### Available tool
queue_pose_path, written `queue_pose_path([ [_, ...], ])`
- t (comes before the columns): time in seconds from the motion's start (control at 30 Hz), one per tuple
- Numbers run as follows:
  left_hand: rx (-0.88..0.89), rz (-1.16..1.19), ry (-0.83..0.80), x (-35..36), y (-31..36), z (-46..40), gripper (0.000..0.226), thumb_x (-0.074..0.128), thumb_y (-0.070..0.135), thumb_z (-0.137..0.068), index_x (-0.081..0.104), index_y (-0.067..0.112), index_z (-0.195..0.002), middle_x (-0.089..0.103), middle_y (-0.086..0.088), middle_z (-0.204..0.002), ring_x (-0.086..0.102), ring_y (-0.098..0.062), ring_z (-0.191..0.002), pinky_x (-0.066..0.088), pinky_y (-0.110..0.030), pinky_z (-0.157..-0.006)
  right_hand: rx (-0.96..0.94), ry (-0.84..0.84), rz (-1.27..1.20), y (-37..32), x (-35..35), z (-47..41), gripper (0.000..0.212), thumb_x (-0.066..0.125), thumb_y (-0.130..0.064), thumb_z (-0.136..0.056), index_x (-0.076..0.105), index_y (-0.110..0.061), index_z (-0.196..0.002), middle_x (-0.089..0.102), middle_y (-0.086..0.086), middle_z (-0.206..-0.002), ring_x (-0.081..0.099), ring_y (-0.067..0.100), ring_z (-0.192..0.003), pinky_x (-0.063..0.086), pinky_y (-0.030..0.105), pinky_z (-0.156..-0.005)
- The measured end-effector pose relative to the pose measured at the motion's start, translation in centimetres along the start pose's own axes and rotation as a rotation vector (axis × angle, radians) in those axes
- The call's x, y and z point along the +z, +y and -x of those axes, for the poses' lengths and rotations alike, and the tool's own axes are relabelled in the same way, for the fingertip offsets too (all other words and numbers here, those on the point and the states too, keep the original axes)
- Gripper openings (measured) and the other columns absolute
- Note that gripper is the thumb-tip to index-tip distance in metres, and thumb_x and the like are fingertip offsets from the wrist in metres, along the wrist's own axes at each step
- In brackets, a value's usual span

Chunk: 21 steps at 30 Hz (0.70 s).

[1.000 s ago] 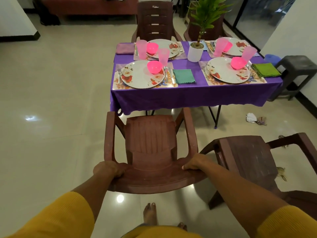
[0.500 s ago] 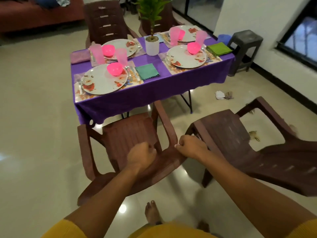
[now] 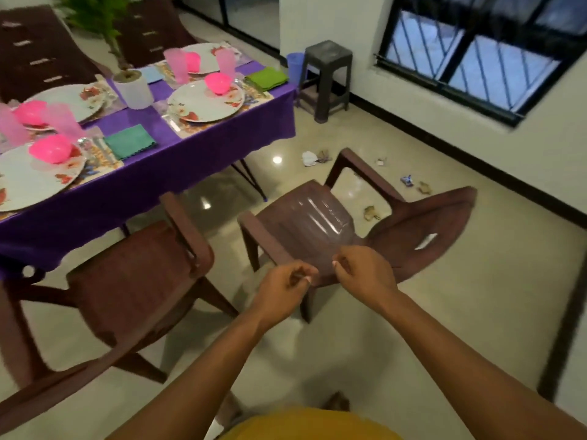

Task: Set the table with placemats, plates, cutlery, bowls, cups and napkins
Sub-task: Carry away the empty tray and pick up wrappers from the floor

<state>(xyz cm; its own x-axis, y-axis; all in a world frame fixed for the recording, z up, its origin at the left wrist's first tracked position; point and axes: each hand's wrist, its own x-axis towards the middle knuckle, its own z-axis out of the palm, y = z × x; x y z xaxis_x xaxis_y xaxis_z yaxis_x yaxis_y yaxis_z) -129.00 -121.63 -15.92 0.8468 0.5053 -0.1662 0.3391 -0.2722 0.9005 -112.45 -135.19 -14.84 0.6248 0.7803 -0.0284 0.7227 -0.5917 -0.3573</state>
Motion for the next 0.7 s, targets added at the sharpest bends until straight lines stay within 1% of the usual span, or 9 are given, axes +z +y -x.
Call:
queue_pose_path([
  [0.07, 0.01, 0.025, -0.03, 3.7, 1.7, -1.0, 0.022, 0.065, 0.01, -0.099, 0.076, 0.021, -0.113, 0.076, 0.011, -0.107, 0.071, 0.0, -0.101, 0.058, -0.029, -0.094, -0.084, 0.045, 0.092, 4.2, -1.2, 0.9, 0.019, 0.057, -0.04, -0.092, 0.067, -0.025, -0.086, 0.065, -0.004, -0.083, 0.061, 0.024, -0.083, 0.05, 0.038, -0.068],
  [0.13, 0.022, 0.035, -0.052, 7.1, 3.4, -2.2, 0.023, 0.065, 0.014, -0.1, 0.075, 0.02, -0.119, 0.076, 0.011, -0.111, 0.07, 0.001, -0.105, 0.058, -0.032, -0.097, -0.117, 0.061, 0.147, 8.2, -2.3, 1.6, 0.026, 0.051, -0.045, -0.09, 0.064, -0.024, -0.083, 0.063, -0.006, -0.082, 0.058, 0.022, -0.085, 0.048, 0.038, -0.072],
  [0.23, 0.033, 0.003, -0.106, 11.0, 5.6, -3.7, 0.029, 0.063, 0.03, -0.102, 0.07, 0.027, -0.129, 0.074, 0.013, -0.119, 0.068, 0.001, -0.11, 0.058, -0.037, -0.099, -0.103, 0.014, 0.191, 12.6, -3.8, 2.4, 0.033, 0.041, -0.053, -0.093, 0.064, -0.03, -0.088, 0.063, -0.012, -0.088, 0.058, 0.016, -0.095, 0.042, 0.036, -0.086],
  [0.3, 0.029, -0.028, -0.153, 12.9, 7.0, -4.5, 0.033, 0.06, 0.038, -0.103, 0.066, 0.032, -0.134, 0.071, 0.019, -0.12, 0.066, 0.003, -0.113, 0.057, -0.038, -0.102, -0.108, -0.042, 0.223, 14.9, -4.6, 2.6, 0.04, 0.034, -0.059, -0.095, 0.065, -0.034, -0.095, 0.064, -0.014, -0.096, 0.058, 0.011, -0.105, 0.038, 0.035, -0.1],
  [0.4, 0.017, -0.039, -0.247, 14.8, 8.8, -5.3, 0.033, 0.055, 0.046, -0.105, 0.062, 0.042, -0.137, 0.069, 0.026, -0.119, 0.062, 0.006, -0.117, 0.053, -0.035, -0.106, -0.13, -0.109, 0.216, 17.0, -5.7, 2.2, 0.05, 0.027, -0.062, -0.096, 0.068, -0.037, -0.109, 0.066, -0.016, -0.114, 0.053, 0.009, -0.122, 0.028, 0.042, -0.118],
  [0.5, -0.012, -0.07, -0.333, 16.2, 9.3, -7.1, 0.038, 0.046, 0.059, -0.104, 0.057, 0.051, -0.139, 0.067, 0.021, -0.129, 0.06, 0.003, -0.122, 0.051, -0.037, -0.108, -0.096, -0.139, 0.215, 18.8, -6.6, 0.7, 0.059, 0.019, -0.062, -0.097, 0.07, -0.036, -0.11, 0.065, -0.016, -0.119, 0.049, 0.01, -0.129, 0.021, 0.047, -0.123],
  [0.6, -0.104, -0.088, -0.431, 17.6, 9.7, -10.1, 0.053, 0.037, 0.074, -0.097, 0.046, 0.056, -0.146, 0.058, 0.016, -0.146, 0.052, -0.008, -0.136, 0.043, -0.046, -0.116, -0.079, -0.162, 0.244, 21.3, -7.4, -1.6, 0.064, 0.016, -0.063, -0.096, 0.071, -0.034, -0.111, 0.066, -0.013, -0.122, 0.048, 0.012, -0.133, 0.017, 0.048, -0.124],
  [0.67, -0.16, -0.049, -0.51, 18.5, 10.5, -11.9, 0.051, 0.036, 0.066, -0.104, 0.038, 0.053, -0.153, 0.048, 0.013, -0.156, 0.042, -0.011, -0.144, 0.034, -0.038, -0.119, -0.094, -0.169, 0.263, 22.9, -7.8, -3.0, 0.063, 0.019, -0.063, -0.096, 0.072, -0.032, -0.107, 0.068, -0.01, -0.117, 0.051, 0.014, -0.128, 0.017, 0.046, -0.124],
  [0.7, -0.179, -0.029, -0.543, 19.0, 11.0, -12.9, 0.052, 0.034, 0.06, -0.107, 0.032, 0.049, -0.157, 0.043, 0.013, -0.158, 0.037, -0.01, -0.145, 0.03, -0.032, -0.116, -0.101, -0.174, 0.278, 23.7, -8.0, -4.0, 0.06, 0.022, -0.063, -0.097, 0.072, -0.031, -0.104, 0.069, -0.009, -0.114, 0.053, 0.014, -0.124, 0.017, 0.044, -0.124],
])
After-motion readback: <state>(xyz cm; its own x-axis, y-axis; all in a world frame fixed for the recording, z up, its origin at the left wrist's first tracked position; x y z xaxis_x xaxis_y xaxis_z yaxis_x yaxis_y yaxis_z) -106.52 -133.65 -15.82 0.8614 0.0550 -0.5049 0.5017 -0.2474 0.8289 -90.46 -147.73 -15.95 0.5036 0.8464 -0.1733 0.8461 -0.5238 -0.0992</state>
